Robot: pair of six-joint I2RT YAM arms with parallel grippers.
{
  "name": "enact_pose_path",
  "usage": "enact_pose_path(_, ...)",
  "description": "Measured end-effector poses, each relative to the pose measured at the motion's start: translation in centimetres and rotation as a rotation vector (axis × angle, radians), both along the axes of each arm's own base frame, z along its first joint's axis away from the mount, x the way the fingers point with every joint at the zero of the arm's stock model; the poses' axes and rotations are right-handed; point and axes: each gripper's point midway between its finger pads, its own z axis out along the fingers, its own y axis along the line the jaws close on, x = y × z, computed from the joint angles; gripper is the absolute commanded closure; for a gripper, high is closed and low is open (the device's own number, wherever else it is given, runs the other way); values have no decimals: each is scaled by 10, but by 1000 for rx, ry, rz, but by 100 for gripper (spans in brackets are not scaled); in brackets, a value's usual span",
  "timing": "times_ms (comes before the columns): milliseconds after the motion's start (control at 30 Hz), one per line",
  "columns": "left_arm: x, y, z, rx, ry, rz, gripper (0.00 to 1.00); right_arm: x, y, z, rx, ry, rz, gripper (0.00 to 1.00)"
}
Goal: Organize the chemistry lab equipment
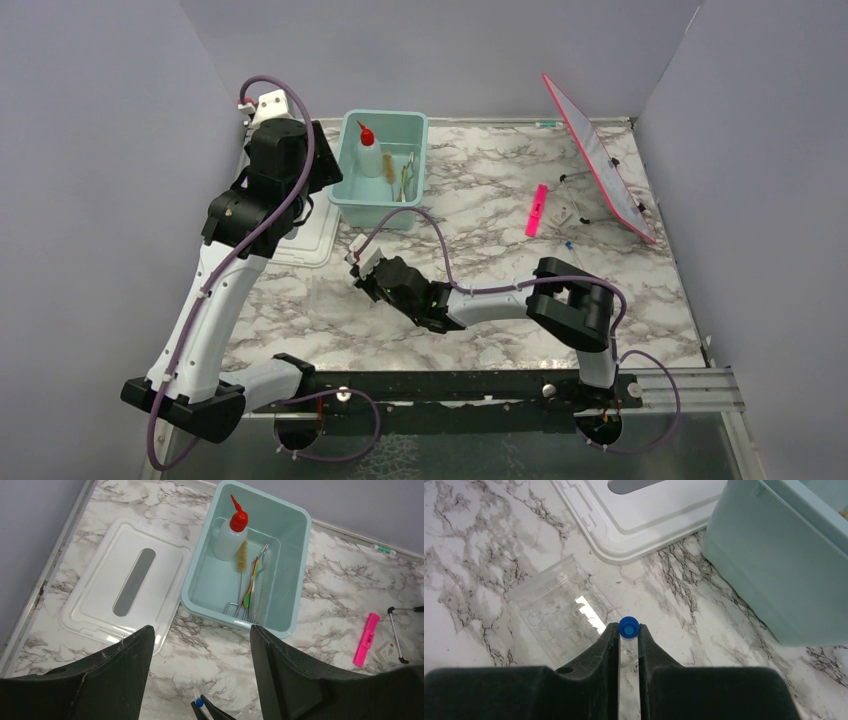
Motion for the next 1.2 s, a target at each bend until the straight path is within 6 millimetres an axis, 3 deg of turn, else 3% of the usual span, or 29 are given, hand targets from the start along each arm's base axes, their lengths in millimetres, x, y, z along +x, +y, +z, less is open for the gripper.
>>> enact_pose_path(233,0,0,-2,1,5,-1,27,0,1,-4,-11,15,-4,91)
enact_pose_path(400,0,-1,-3,1,6,-2,27,2,4,-24,-36,47,-14,90)
enact_pose_path(533,0,-1,-4,0,10,-2,27,4,6,-25,-21,66,-25,86)
enact_pose_path(667,1,-2,-6,0,16,-5,27,5,6,-27,-12,80,-33,75)
enact_pose_path(833,1,-2,-7,0,19,-8,27,2,3,-33,-25,108,-37,50)
enact_pose_path(933,1,-3,-7,0,19,-8,25,1,0,-38,-43,129,-41,42)
enact_pose_path(1067,1,-3,-7,0,19,-9,20,-1,-6,-27,-40,152,-47,37)
enact_pose_path(1200,1,-4,-7,-5,18,-15,16,-6,-18,13,19,162,-43,37)
